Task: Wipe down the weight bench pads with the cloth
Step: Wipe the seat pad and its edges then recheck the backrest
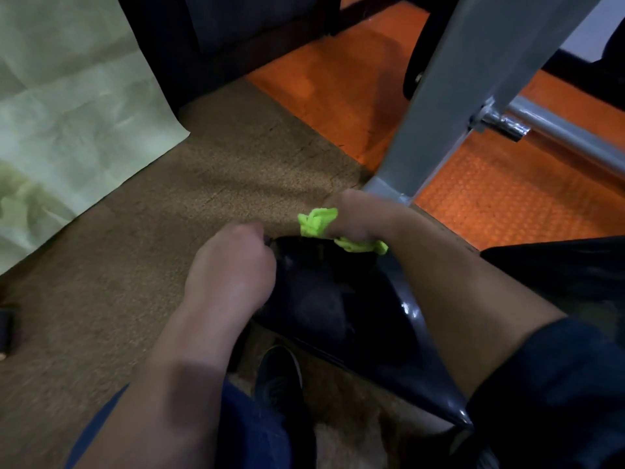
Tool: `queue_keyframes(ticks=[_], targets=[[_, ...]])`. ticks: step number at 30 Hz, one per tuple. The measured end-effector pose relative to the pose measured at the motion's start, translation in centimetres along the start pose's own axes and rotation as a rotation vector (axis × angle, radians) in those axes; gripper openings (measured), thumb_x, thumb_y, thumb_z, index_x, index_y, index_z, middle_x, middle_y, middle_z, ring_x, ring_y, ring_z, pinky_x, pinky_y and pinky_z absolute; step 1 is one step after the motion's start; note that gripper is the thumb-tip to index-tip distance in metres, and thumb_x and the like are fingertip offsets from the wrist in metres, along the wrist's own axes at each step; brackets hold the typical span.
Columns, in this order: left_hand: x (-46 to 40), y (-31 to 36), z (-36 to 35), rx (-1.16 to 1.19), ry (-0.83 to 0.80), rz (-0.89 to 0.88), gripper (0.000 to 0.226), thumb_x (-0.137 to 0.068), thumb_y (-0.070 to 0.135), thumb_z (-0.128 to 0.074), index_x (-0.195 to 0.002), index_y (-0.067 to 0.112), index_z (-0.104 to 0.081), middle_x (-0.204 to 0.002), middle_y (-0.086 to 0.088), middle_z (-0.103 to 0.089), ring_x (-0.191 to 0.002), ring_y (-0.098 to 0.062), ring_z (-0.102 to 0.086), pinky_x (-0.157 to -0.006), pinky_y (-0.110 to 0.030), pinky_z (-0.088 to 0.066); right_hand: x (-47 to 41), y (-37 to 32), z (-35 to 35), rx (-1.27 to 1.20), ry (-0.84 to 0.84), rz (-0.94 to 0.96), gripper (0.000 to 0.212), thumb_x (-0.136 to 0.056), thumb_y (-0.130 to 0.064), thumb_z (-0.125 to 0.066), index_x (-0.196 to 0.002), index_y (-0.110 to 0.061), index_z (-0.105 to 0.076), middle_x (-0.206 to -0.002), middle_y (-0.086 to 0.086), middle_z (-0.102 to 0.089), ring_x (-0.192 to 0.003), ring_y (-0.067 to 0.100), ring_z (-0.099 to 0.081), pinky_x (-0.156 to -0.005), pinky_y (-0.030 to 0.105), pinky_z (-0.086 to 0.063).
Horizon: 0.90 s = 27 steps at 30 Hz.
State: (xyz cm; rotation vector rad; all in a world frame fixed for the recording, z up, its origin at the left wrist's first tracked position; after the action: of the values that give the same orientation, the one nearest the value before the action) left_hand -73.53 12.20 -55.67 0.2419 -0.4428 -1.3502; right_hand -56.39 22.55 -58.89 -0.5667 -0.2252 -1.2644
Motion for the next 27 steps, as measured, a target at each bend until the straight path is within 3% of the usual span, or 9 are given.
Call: queue_keyframes(ticks=[5, 7, 10, 12, 15, 19, 22, 24, 27], targets=[[0.0, 0.5, 0.3, 0.012, 0.028, -0.052, 0.008, -0.091, 0.015, -0.046, -0.088, 0.017, -0.053, -0.089, -0.01, -0.055, -0.088, -0.037, -0.059, -0.066, -0.039, -0.041, -0.5, -4.9, -1.9, -0.016, 0.102, 0.168, 0.019, -0.088, -0.03, -0.064, -0.107, -0.03, -0.065, -0.107, 0.001, -0.065, -0.103, 0.024, -0.062, -0.079, 0.029, -0.046], [0.1, 0.4, 0.6, 0.002, 0.041, -0.035, 0.023, -0.094, 0.012, -0.044, -0.109, 0.014, -0.061, -0.103, -0.017, -0.059, -0.098, -0.041, -0.06, -0.073, -0.041, -0.046, -1.0, -5.0, -1.8, -0.007, 0.086, 0.135, 0.027, -0.089, -0.027, -0.065, -0.115, -0.031, -0.065, -0.111, 0.0, -0.063, -0.103, 0.022, -0.059, -0.082, 0.03, -0.046], [0.1, 0.6, 1.3, 0.016, 0.112, 0.001, 0.03, -0.095, 0.009, -0.043, -0.121, 0.009, -0.06, -0.105, -0.019, -0.057, -0.105, -0.043, -0.057, -0.076, -0.045, -0.044, -1.8, -5.7, -1.6, 0.077, 0.101, 0.049, 0.036, -0.085, -0.025, -0.067, -0.121, -0.028, -0.065, -0.119, 0.004, -0.063, -0.112, 0.027, -0.061, -0.091, 0.036, -0.051], [0.1, 0.8, 1.8, 0.061, 0.171, 0.002, 0.037, -0.095, 0.009, -0.043, -0.129, 0.01, -0.057, -0.108, -0.019, -0.055, -0.11, -0.045, -0.056, -0.079, -0.046, -0.043, -1.1, -8.8, -2.9, 0.195, 0.124, 0.146, 0.035, -0.09, -0.026, -0.062, -0.125, -0.023, -0.062, -0.128, 0.01, -0.061, -0.121, 0.034, -0.056, -0.099, 0.043, -0.048], [0.4, 0.8, 2.5, 0.115, 0.234, 0.032, 0.056, -0.098, 0.011, -0.042, -0.154, 0.015, -0.038, -0.135, -0.02, -0.051, -0.125, -0.04, -0.049, -0.095, -0.045, -0.042, 1.0, -11.5, -5.4, 0.303, 0.226, 0.337, 0.042, -0.099, -0.028, -0.046, -0.139, -0.016, -0.046, -0.139, 0.009, -0.051, -0.126, 0.033, -0.044, -0.105, 0.046, -0.036], [0.4, 0.7, 2.7, 0.108, 0.274, 0.002, 0.053, -0.098, 0.01, -0.043, -0.15, 0.014, -0.044, -0.128, -0.019, -0.054, -0.121, -0.039, -0.051, -0.094, -0.046, -0.042, 2.7, -12.3, -7.4, 0.515, 0.37, 0.359, 0.05, -0.099, -0.029, -0.042, -0.146, -0.012, -0.037, -0.144, 0.011, -0.045, -0.127, 0.032, -0.041, -0.103, 0.045, -0.034], [0.6, 1.1, 2.0, 0.1, 0.191, -0.064, 0.031, -0.096, 0.009, -0.046, -0.12, 0.008, -0.066, -0.11, -0.016, -0.058, -0.107, -0.039, -0.056, -0.084, -0.047, -0.045, 6.1, -13.3, -10.7, 0.425, 0.298, 0.55, 0.043, -0.09, -0.021, -0.06, -0.131, -0.008, -0.057, -0.132, 0.013, -0.06, -0.123, 0.032, -0.053, -0.1, 0.038, -0.039], [0.6, 0.9, 1.0, 0.078, 0.074, -0.093, 0.029, -0.098, 0.012, -0.045, -0.117, 0.006, -0.068, -0.116, -0.015, -0.06, -0.109, -0.035, -0.057, -0.088, -0.044, -0.046, 7.9, -13.1, -11.6, 0.464, 0.331, 0.633, 0.03, -0.079, -0.011, -0.073, -0.108, -0.006, -0.07, -0.107, 0.015, -0.07, -0.104, 0.036, -0.062, -0.09, 0.042, -0.046], [0.5, 0.6, 0.1, 0.043, -0.064, -0.089, 0.036, -0.1, 0.014, -0.044, -0.128, 0.016, -0.066, -0.131, -0.012, -0.057, -0.119, -0.031, -0.054, -0.097, -0.039, -0.045, 9.1, -12.8, -12.1, 0.54, 0.366, 0.577, 0.033, -0.083, -0.016, -0.067, -0.115, -0.013, -0.069, -0.107, 0.007, -0.07, -0.099, 0.027, -0.062, -0.087, 0.042, -0.047]])
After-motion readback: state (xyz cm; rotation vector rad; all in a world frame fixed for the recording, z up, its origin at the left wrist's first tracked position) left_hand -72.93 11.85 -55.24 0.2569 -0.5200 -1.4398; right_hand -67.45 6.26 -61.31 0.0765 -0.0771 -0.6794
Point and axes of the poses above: each hand's wrist, its own x-axis away from the middle knuckle, its own z-axis out of the back of the hand, y = z × x, the point moved 4 cm from there along -x, towards the middle knuckle
